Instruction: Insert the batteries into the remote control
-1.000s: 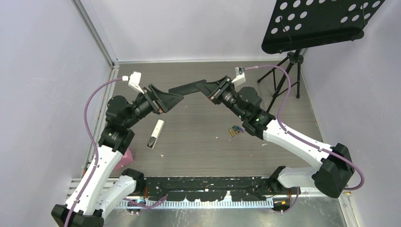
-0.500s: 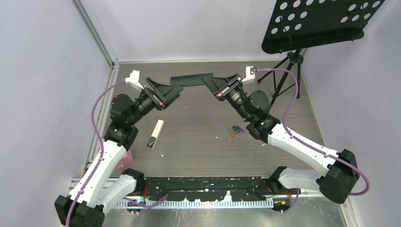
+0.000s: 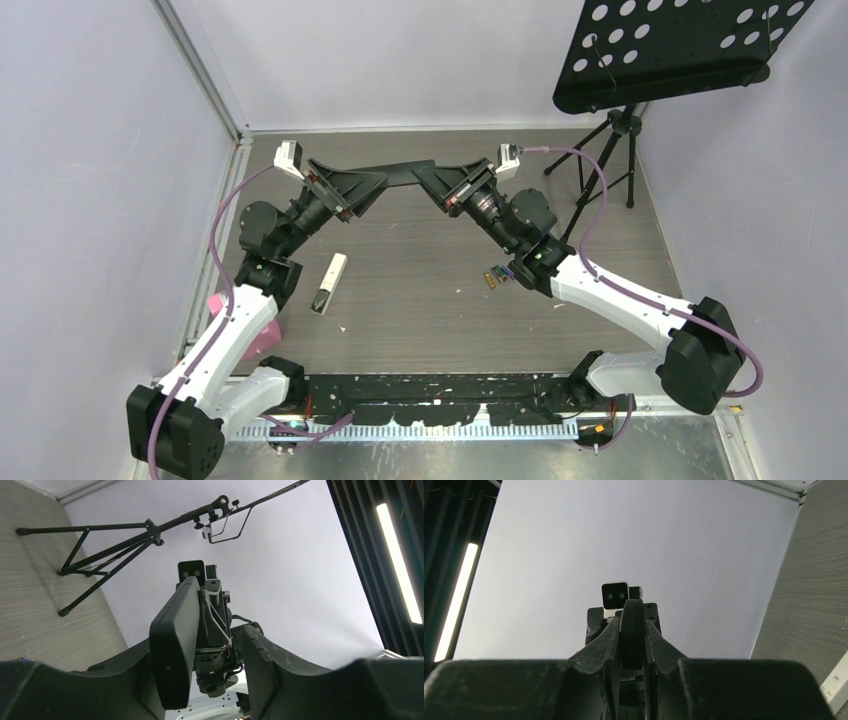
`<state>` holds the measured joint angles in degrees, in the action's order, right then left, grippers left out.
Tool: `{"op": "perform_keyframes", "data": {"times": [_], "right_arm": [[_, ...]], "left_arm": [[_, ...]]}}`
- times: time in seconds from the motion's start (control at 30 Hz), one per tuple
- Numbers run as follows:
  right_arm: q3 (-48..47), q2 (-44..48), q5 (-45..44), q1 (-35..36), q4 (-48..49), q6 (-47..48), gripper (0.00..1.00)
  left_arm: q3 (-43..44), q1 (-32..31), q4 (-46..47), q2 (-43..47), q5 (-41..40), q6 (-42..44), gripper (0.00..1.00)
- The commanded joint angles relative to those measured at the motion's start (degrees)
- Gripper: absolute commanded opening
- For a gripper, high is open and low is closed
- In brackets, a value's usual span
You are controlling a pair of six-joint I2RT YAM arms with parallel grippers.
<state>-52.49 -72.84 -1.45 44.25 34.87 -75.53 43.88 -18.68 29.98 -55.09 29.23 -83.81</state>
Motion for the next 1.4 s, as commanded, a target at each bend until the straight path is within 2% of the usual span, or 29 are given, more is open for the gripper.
{"op": "perform_keyframes", "data": {"times": [0.0,0.17,0.37,0.43,0.53,0.6,0.7,0.73,0.8,0.83,0.9,1.0,1.13,1.37], "right_arm": [[-0.1,-0.8,0.6,0.1,4.6,-2.8,0.07],[0.7,0.0,0.3,0.1,3.9,-3.0,0.07],[0.8,1.8,-0.2,0.1,0.3,-2.9,0.07],[0.5,2.0,0.1,0.1,-1.4,-3.6,0.07],[-0.1,2.0,0.6,0.1,-3.0,-3.8,0.06],[-0.2,1.9,0.6,0.1,-3.5,-3.9,0.06],[-0.3,1.7,0.7,0.1,-4.0,-3.9,0.07],[-0.3,1.9,0.7,-0.1,-4.4,-3.6,0.14],[-1.2,2.2,4.6,-1.3,-7.1,-2.2,0.49],[-2.3,2.3,7.5,-2.8,-10.0,-0.9,0.62],[-4.7,2.3,13.6,-6.7,-16.6,2.1,0.74],[-5.6,3.2,22.6,-10.2,-18.0,6.9,0.78],[-7.6,4.1,30.2,-10.3,-23.0,13.8,0.78],[-3.6,3.7,35.0,-10.2,-14.9,9.7,0.8]], "left_arm": [[-0.3,-0.1,7.6,0.1,1.2,-1.4,0.49],[-0.5,-0.1,9.4,-0.6,0.8,0.0,0.46],[-1.5,-0.1,7.3,0.2,-3.0,5.0,0.56],[-1.6,-0.1,6.9,0.1,-3.5,5.4,0.55],[-1.8,-0.1,9.2,-1.1,-2.0,4.3,0.45],[-1.9,-0.1,10.2,-1.6,-1.1,3.6,0.33],[-2.3,-0.1,9.8,-1.4,-1.0,3.8,0.08],[-2.4,-0.1,9.0,-1.2,-1.2,4.4,0.02],[-2.2,-0.1,6.7,-0.6,-1.1,6.1,0.0],[-2.0,-0.1,5.2,-0.4,-0.5,7.5,0.0],[-1.1,0.2,0.6,-0.4,1.4,10.3,0.0],[0.0,0.6,-1.2,-2.0,7.0,12.8,0.0],[2.3,1.6,-0.9,-5.3,15.2,11.5,0.0],[4.9,3.3,-3.6,-6.7,20.9,10.0,0.0]]}}
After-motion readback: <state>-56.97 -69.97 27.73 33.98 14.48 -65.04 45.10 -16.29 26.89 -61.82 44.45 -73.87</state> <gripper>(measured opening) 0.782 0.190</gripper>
